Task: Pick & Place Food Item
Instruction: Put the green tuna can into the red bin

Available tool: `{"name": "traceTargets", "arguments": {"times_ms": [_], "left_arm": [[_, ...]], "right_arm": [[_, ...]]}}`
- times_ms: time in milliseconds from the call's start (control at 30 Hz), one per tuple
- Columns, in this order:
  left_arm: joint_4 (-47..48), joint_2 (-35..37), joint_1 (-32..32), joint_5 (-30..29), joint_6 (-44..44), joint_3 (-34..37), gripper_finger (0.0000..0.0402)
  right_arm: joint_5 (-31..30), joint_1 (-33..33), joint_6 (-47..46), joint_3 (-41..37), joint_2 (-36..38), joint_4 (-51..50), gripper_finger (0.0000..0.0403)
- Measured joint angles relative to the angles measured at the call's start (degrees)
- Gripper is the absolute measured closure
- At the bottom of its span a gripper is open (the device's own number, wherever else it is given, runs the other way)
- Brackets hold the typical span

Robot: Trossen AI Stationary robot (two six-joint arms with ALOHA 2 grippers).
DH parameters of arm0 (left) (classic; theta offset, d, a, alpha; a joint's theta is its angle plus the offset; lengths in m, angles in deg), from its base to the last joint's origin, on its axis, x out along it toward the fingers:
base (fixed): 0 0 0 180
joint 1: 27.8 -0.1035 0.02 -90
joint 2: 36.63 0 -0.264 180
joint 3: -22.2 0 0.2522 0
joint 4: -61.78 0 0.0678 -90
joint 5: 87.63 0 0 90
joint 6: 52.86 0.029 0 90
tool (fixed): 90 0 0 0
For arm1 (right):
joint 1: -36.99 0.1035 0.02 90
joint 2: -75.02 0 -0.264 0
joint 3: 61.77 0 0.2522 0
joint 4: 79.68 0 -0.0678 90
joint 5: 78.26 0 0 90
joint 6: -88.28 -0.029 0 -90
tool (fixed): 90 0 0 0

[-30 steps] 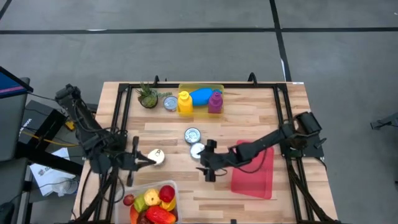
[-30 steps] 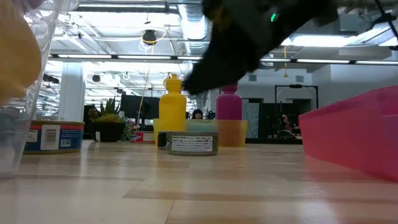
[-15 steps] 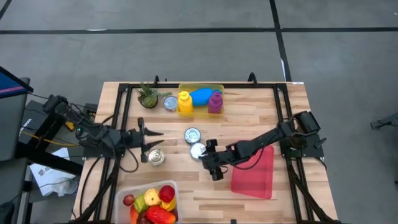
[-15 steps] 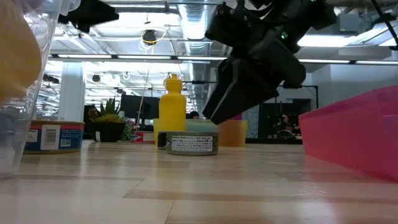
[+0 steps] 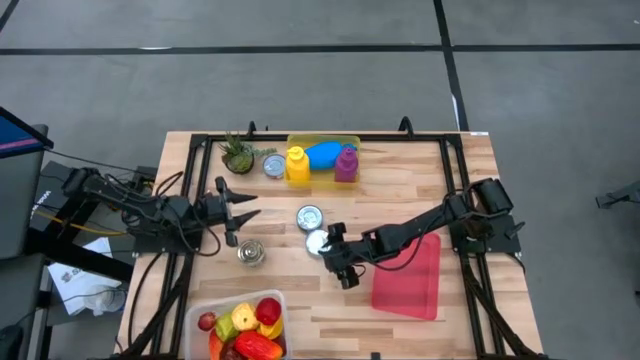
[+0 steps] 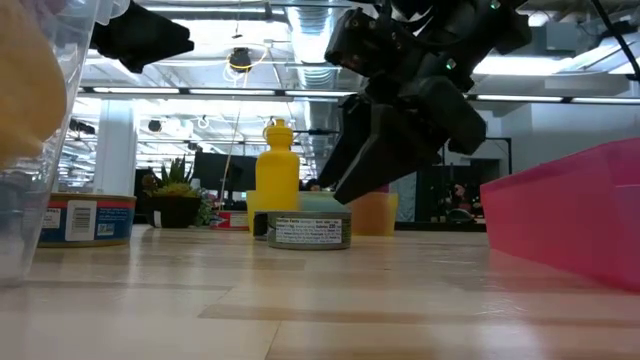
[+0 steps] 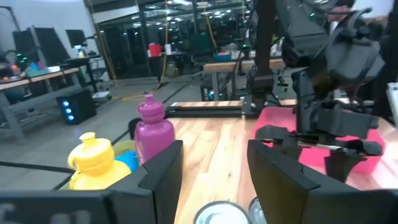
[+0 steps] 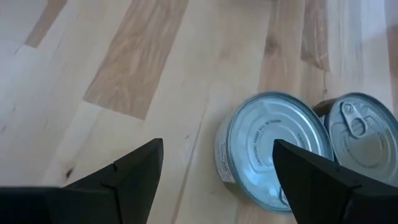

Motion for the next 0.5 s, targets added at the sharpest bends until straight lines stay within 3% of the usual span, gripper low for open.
{"name": "traceTargets", "arguments": {"times_ms": [133,333,500], "left_arm": [[-0.4,0.0,0.0,0.4,0.0,0.0,0.0239],[-0.6,-0.1,0.0,0.6,-1.0,0.0,0.0249],[-0.8,-0.1,0.1,1.6,-1.4,0.0,0.0255]], "right_arm": [[0.0,-0.4,0.5,0.4,-3.0,0.7,0.0112],[-4.7,-0.8,2.1,9.2,-10.6,-5.8,0.0114],[-8.0,-0.1,3.4,17.2,-15.2,-14.3,0.0161]]}}
